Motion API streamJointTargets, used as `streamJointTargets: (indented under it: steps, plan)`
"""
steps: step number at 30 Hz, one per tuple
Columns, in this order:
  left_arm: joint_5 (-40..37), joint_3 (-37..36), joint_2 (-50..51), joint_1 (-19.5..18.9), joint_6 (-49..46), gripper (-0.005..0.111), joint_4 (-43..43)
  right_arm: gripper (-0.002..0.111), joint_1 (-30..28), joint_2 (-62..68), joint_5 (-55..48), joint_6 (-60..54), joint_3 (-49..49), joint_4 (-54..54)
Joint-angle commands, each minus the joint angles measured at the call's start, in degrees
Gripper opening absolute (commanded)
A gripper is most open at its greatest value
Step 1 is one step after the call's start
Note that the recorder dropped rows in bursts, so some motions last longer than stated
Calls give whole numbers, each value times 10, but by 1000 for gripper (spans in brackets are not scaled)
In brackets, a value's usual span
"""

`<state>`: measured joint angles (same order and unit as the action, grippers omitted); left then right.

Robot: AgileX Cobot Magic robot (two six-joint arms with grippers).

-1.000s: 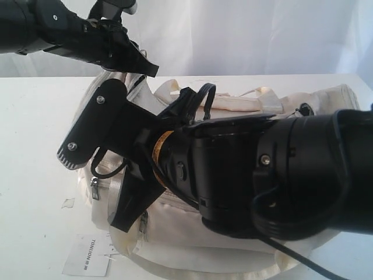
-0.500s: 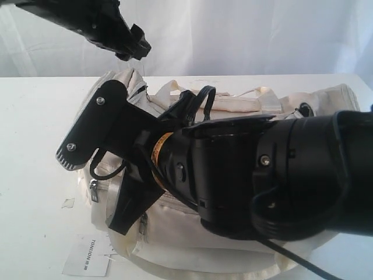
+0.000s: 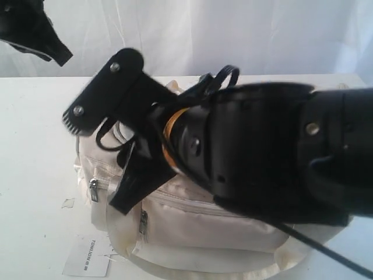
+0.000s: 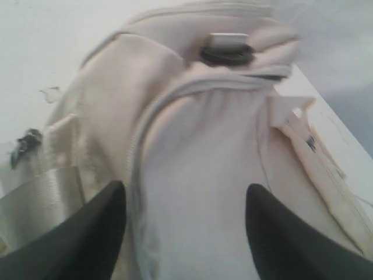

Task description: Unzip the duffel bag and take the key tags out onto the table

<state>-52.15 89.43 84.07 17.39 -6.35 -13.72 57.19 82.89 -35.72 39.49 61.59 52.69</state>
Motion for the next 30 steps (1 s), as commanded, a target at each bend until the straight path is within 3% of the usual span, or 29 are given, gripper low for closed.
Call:
streamJointTargets:
  steps: [1, 9, 12, 15, 20, 27, 30]
  plan:
    - [-24, -80, -84, -1, 9, 0, 42, 61, 1, -45, -127, -24, 36, -64]
    - [27, -275, -240, -1, -119, 0, 225, 55, -14, -123, -242, -329, 90, -317]
    - [72, -329, -277, -1, -185, 0, 314, 54, -21, -121, -280, -363, 91, -332]
    - [97, -367, -297, -1, -194, 0, 348, 54, -26, -97, -316, -385, 91, -339]
    - [106, -383, -308, -1, -190, 0, 356, 54, -26, -33, -273, -408, 91, -312]
    - [106, -383, -308, -1, -192, 0, 362, 53, -72, 24, -200, -405, 91, -299]
    - [107, -383, -308, -1, -192, 0, 362, 36, -103, 32, -198, -405, 91, -296]
